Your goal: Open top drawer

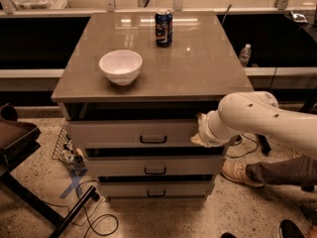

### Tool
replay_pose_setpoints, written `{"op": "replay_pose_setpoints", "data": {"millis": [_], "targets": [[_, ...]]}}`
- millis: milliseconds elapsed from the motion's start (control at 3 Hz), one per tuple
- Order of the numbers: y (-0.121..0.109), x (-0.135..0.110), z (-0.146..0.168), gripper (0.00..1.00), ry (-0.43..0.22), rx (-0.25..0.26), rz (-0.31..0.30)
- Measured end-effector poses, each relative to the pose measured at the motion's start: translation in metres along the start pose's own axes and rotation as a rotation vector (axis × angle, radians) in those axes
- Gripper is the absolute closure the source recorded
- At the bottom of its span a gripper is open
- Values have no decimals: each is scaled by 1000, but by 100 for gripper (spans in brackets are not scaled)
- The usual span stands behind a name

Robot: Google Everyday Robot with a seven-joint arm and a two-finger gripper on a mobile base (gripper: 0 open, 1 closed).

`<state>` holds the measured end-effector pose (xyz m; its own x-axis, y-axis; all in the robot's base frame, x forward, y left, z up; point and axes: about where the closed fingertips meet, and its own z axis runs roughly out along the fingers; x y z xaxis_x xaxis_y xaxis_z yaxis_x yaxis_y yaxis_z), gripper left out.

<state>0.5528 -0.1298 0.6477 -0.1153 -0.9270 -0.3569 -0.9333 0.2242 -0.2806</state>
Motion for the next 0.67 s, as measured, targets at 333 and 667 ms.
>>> {"op": "replay_pose_setpoints", "data": {"millis": [333,667], "targets": [[1,0,0,99,0,-1,-1],[1,-1,0,100,0,-1,-2]]}}
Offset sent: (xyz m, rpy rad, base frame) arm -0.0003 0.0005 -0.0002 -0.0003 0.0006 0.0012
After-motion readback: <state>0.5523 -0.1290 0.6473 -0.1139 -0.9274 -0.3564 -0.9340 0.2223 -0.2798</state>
